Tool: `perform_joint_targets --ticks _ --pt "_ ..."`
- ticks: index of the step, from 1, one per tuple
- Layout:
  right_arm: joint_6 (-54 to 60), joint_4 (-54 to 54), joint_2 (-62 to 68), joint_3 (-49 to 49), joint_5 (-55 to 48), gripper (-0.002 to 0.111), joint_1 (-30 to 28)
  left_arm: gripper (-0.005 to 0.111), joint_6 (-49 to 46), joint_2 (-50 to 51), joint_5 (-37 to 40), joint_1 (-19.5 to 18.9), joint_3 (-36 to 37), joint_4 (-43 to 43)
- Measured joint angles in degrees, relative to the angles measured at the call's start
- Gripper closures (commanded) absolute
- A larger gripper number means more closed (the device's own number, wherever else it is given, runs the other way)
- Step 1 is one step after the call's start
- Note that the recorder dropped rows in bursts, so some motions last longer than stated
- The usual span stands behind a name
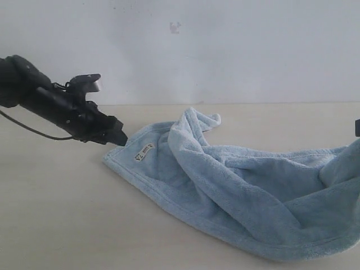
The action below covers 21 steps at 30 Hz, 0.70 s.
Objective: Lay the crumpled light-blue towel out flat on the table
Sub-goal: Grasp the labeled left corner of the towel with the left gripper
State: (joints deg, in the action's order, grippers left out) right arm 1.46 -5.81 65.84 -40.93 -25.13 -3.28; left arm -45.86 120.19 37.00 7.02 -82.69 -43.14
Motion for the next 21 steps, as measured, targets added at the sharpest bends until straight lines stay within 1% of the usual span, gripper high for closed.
perform_joint_targets --ticks 4,7,12,18,21 --pt "0.0 -0.1 0.0 0.0 0.0 0.108 0.0 0.050 6.8 4.7 -1.1 0.4 -5.9 9.0" --pt "0.0 -0.1 0.0 0.0 0.1 0.108 0.0 0.050 9.9 6.9 -1.1 0.4 -8.8 12.9" --pt "0.0 -0.1 0.0 0.0 0.4 0.108 0.0 0.050 11.4 9.3 0.0 0.4 -10.6 14.4" --pt "0.0 -0.5 0.0 0.0 0.5 0.108 0.0 0.050 11.4 10.5 3.0 0.4 -10.6 14.9" --pt "0.0 -0.6 0.0 0.0 0.7 0.108 0.0 0.050 11.4 10.5 3.2 0.9 -10.6 15.3"
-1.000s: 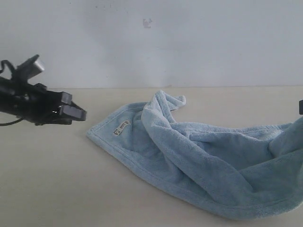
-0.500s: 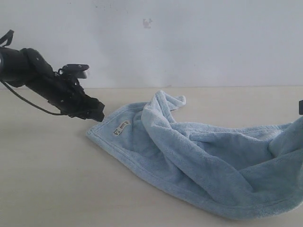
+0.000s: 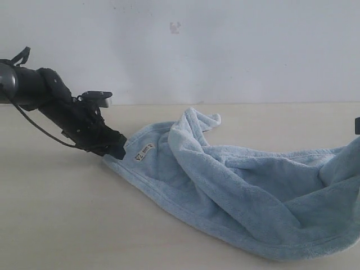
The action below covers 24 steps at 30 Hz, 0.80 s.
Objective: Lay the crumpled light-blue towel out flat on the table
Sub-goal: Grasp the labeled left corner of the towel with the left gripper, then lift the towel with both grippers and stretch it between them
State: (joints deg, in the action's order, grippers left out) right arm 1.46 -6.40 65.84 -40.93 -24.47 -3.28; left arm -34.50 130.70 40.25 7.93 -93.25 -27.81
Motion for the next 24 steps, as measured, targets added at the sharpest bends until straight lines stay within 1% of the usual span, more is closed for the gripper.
perform_joint_targets --ticks 4,6,8,13,14,22,24 --pt "0.0 -0.1 0.0 0.0 0.0 0.108 0.0 0.051 0.0 0.7 0.0 0.8 -0.2 0.5" --pt "0.0 -0.1 0.0 0.0 0.0 0.108 0.0 0.054 0.0 0.9 -0.1 1.0 -0.5 0.5" --pt "0.0 -0.1 0.0 0.0 0.0 0.108 0.0 0.064 0.1 1.1 -0.3 1.0 -0.7 0.9" --pt "0.1 -0.2 0.0 0.0 0.0 0.108 0.0 0.099 2.1 1.2 -0.3 1.1 -1.0 4.4" --pt "0.2 -0.2 0.0 0.0 0.0 0.108 0.0 0.103 2.4 1.2 0.2 1.1 -1.0 4.8" --pt "0.7 -0.2 0.0 0.0 0.0 0.108 0.0 0.103 1.9 1.1 6.0 0.9 -1.2 5.2" --pt "1.8 -0.2 0.0 0.0 0.0 0.108 0.0 0.103 2.1 0.7 8.1 0.5 -1.4 6.5"
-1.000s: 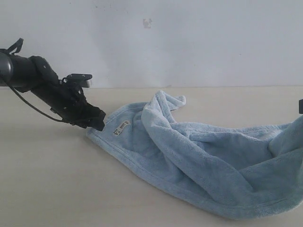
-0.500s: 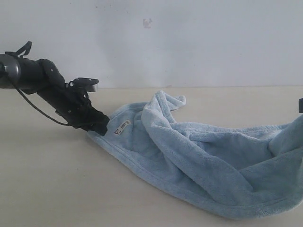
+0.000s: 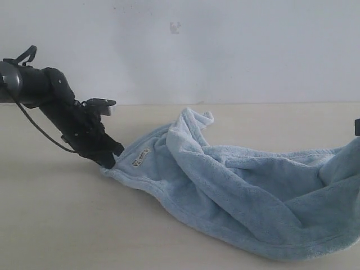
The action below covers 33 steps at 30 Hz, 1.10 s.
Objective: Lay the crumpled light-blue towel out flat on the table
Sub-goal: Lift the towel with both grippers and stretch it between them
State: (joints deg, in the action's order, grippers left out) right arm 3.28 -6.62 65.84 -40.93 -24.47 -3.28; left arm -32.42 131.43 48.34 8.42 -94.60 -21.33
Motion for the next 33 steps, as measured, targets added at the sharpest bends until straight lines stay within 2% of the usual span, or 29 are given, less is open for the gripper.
perform_joint_targets --ticks 4,9,15,20,26,33 --pt "1.4 1.7 0.0 0.0 0.4 0.108 0.0 0.103 2.0 -1.5 4.7 -1.7 0.6 4.6" --pt "-0.3 6.2 0.0 0.0 0.1 0.108 0.0 0.103 2.8 -7.3 8.9 -5.8 1.4 6.8" --pt "-7.8 14.2 0.0 0.0 -1.7 0.108 0.0 0.103 2.9 -17.4 9.6 -11.7 5.9 5.8" --pt "-9.4 15.2 0.0 0.0 -3.0 0.108 0.0 0.103 1.4 -25.7 9.1 -16.0 11.6 0.3" --pt "-9.5 13.8 -3.8 0.0 -3.0 0.108 0.0 0.103 -2.7 -36.2 7.9 -16.4 16.6 -8.0" --pt "-9.5 13.7 -14.5 0.0 -5.2 0.108 0.0 0.103 -2.4 -50.4 8.4 -16.4 17.1 -8.9"
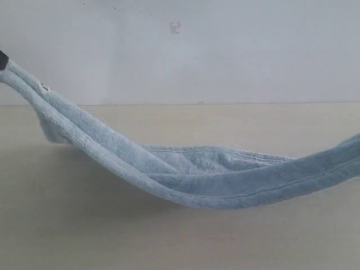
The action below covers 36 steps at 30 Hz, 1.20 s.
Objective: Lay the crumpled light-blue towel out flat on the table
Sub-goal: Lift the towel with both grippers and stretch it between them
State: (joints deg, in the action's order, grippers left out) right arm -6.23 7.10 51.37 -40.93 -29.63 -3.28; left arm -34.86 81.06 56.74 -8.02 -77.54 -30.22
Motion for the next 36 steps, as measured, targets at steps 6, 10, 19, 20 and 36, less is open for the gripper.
perform_joint_targets --ticks 6,10,19,20,36 --pt "0.0 0.0 -11.0 0.0 -7.2 0.108 0.0 0.103 3.7 -14.7 2.1 0.0 0.0 2.1" --pt "0.6 -0.1 -17.1 -3.0 -14.4 0.108 0.0 0.103 6.1 -22.4 4.9 0.0 0.6 4.3" --pt "1.9 4.0 -26.6 -15.1 -30.2 0.108 3.7 0.103 9.4 -37.4 4.0 2.6 16.2 10.7" --pt "1.9 4.7 -27.4 -15.2 -30.9 0.108 3.9 0.103 10.4 -38.7 3.8 3.3 16.5 12.4" --pt "0.9 7.3 -30.0 -15.5 -34.3 0.108 7.9 0.103 19.7 -48.7 7.1 11.0 18.0 26.1"
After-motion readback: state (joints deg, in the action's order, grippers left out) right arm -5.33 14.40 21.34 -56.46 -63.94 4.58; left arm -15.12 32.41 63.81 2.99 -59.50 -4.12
